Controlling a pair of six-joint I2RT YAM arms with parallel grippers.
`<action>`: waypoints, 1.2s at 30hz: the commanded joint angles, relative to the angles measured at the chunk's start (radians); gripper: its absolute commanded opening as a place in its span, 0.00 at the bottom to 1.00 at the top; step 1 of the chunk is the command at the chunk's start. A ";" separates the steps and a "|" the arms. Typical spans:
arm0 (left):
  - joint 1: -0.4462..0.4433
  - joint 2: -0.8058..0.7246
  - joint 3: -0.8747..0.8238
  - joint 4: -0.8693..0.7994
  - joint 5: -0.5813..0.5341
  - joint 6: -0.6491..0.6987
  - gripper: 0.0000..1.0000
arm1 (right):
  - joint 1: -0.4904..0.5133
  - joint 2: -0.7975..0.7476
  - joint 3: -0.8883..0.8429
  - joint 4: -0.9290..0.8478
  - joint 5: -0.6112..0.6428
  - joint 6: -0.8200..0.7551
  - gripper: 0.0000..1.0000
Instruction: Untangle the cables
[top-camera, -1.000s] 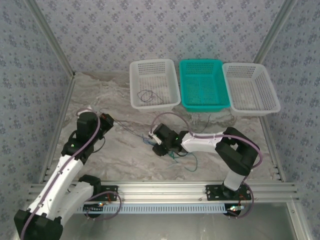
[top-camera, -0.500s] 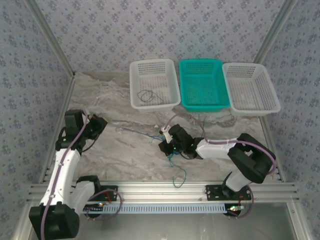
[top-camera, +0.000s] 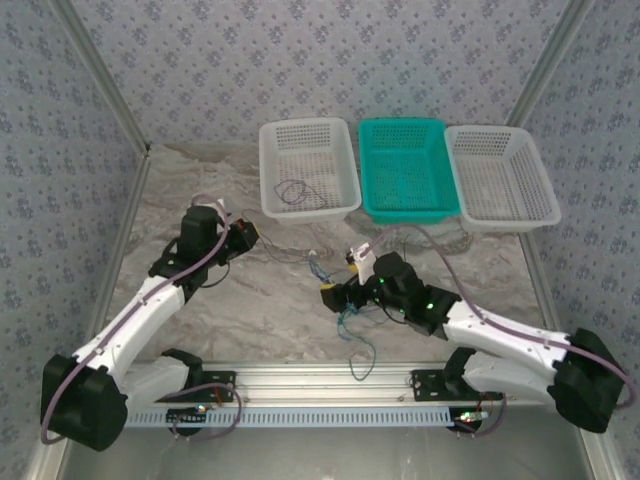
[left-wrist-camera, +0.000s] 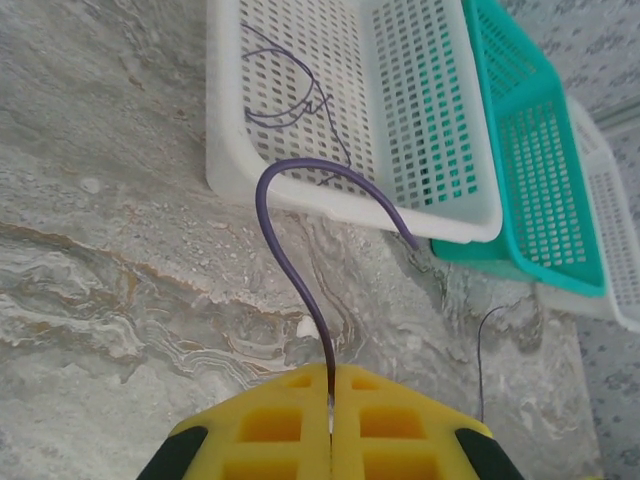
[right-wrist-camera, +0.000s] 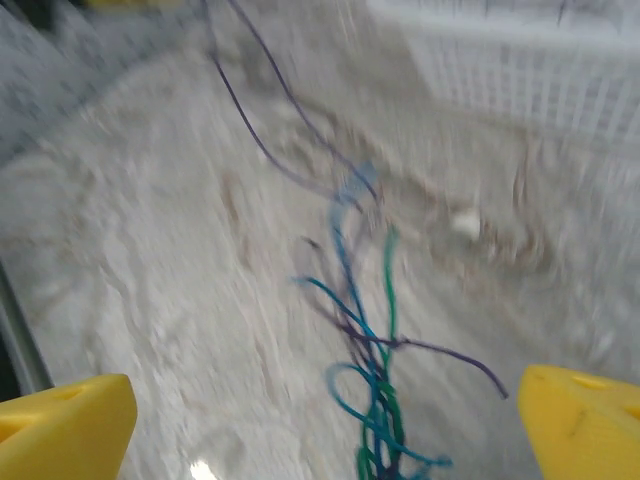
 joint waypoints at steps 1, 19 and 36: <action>-0.049 0.025 0.014 0.077 -0.044 0.037 0.00 | -0.045 0.025 0.085 -0.044 -0.051 -0.071 1.00; -0.116 0.027 0.031 0.172 0.053 0.099 0.00 | -0.156 0.606 0.226 0.634 -0.313 -0.326 0.52; -0.118 0.010 0.049 0.158 0.053 0.105 0.00 | -0.135 0.848 0.422 0.687 -0.443 -0.379 0.19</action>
